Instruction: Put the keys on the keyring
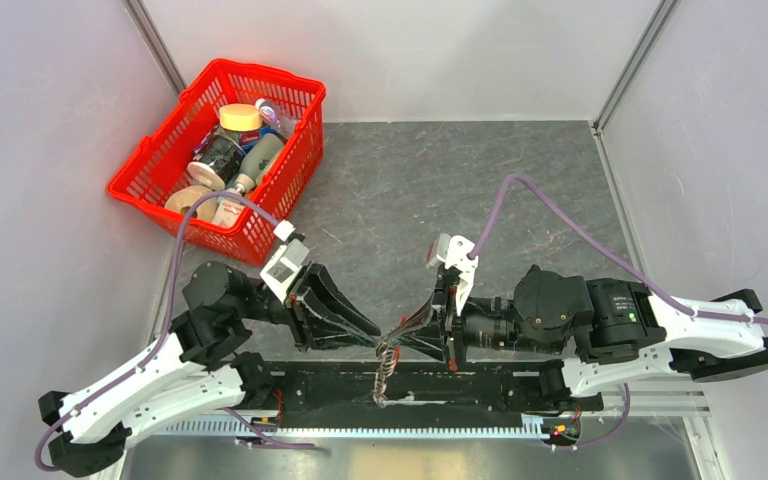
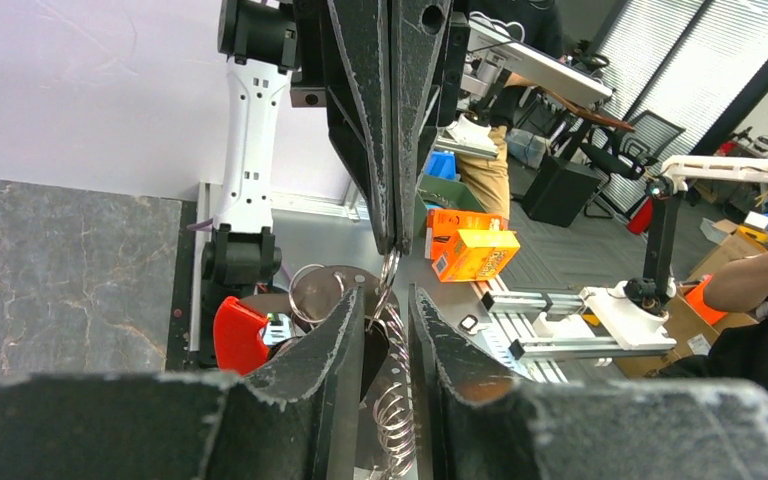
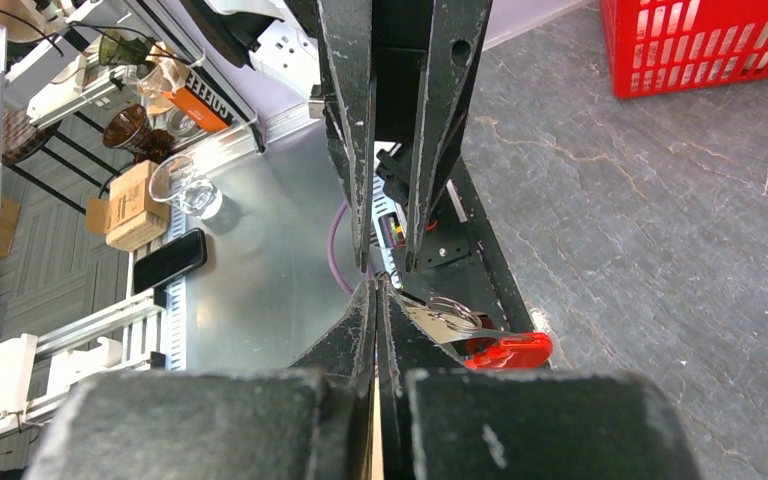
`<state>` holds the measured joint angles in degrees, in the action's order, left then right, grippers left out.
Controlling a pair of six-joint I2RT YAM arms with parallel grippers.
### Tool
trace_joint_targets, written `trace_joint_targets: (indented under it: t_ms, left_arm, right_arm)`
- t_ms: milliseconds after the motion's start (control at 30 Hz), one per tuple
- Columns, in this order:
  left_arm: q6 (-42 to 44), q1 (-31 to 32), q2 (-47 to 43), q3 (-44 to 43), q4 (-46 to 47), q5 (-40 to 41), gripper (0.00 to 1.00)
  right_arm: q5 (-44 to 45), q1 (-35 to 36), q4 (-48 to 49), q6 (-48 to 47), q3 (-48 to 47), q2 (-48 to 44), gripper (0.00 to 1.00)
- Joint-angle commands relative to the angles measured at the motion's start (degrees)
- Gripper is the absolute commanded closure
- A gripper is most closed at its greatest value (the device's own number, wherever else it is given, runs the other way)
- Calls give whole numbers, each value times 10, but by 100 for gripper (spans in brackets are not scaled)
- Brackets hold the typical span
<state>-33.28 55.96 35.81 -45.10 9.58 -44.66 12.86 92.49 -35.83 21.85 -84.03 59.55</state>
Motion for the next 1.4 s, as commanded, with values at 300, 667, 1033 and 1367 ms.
trace_joint_targets:
  t_ms: [300, 667, 1033, 1367]
  left_arm:
    - [-15, 0, 0, 7, 33, -20, 78]
    - [-21, 0, 3, 8, 45, -33, 94]
    - [-22, 0, -8, 10, 46, -32, 98]
    - [-24, 0, -26, 17, 46, -23, 98]
  right_arm:
    - [10, -1, 53, -10, -10, -6, 100]
    - [19, -1, 72, -9, -2, -14, 100]
    - [17, -1, 117, -15, 15, -17, 100]
    - [12, -1, 231, -24, 117, -57, 100]
